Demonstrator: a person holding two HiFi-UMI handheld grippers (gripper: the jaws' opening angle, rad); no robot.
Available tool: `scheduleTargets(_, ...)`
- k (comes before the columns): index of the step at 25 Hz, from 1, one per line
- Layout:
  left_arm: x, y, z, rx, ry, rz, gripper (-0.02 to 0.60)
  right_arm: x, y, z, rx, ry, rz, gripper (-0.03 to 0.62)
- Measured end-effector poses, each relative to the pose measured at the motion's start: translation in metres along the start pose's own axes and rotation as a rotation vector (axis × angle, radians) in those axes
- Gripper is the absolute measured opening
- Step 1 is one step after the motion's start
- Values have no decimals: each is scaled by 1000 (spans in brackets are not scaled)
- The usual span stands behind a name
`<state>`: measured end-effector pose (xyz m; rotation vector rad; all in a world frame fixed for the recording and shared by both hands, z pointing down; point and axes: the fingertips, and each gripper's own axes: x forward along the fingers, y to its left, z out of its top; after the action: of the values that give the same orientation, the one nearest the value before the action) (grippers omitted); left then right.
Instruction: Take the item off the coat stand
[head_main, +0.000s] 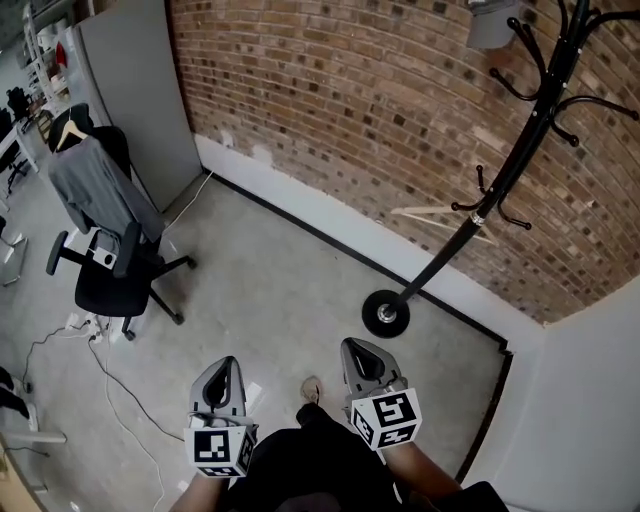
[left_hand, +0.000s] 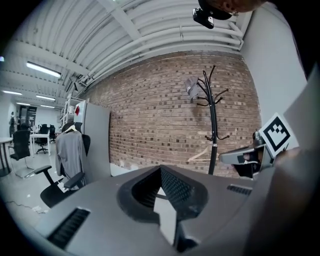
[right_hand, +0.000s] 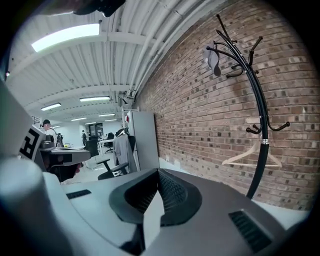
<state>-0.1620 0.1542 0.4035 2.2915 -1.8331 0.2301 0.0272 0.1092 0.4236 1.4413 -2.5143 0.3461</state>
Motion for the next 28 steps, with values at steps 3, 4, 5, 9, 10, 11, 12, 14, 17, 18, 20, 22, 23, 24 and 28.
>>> scheduleTargets(3, 57, -5, 27, 30, -16, -26, 25, 27, -44, 32, 8, -42, -28, 14)
scheduleTargets(4, 76, -9, 36, 37, -23, -36, 25, 35, -60, 43, 9, -57, -38, 14)
scheduleTargets(5, 95, -14, 45, 43, -33, -46, 25, 42, -76, 54, 9, -72, -47, 14)
scheduleTargets(9, 161, -34, 79, 57, -68, -81, 25, 65, -128, 95, 9, -121, -64, 14)
scheduleTargets(10, 173, -38, 85, 58, -69, -87, 25, 70, -137, 104, 8, -131, -65, 14)
scheduleTargets(11, 183, -42, 91, 59, -64, -91, 25, 74, -145, 113, 6, -144, -65, 14)
scheduleTargets(12, 193, -46, 97, 62, -59, -97, 25, 77, -152, 121, 2, -159, -65, 14)
scheduleTargets(14, 210, -55, 110, 76, -61, -116, 25, 81, -166, 137, -1, -190, -66, 14)
scheduleTargets(17, 236, -67, 129, 90, -80, -151, 25, 85, -190, 153, 12, -219, -101, 14)
scheduleTargets(18, 244, -71, 134, 94, -82, -165, 25, 88, -196, 157, 14, -226, -109, 14)
scheduleTargets(20, 258, -77, 140, 106, -91, -206, 25, 92, -203, 164, 17, -236, -117, 14)
scheduleTargets(22, 272, -83, 147, 114, -96, -249, 25, 97, -207, 168, 18, -238, -133, 14)
scheduleTargets(23, 280, -84, 150, 117, -96, -269, 25, 100, -209, 170, 21, -236, -144, 14)
scheduleTargets(24, 287, -85, 153, 120, -97, -290, 25, 104, -212, 172, 24, -233, -158, 15)
scheduleTargets(28, 322, -82, 173, 125, -117, -377, 25, 120, -222, 192, 13, -240, -210, 15)
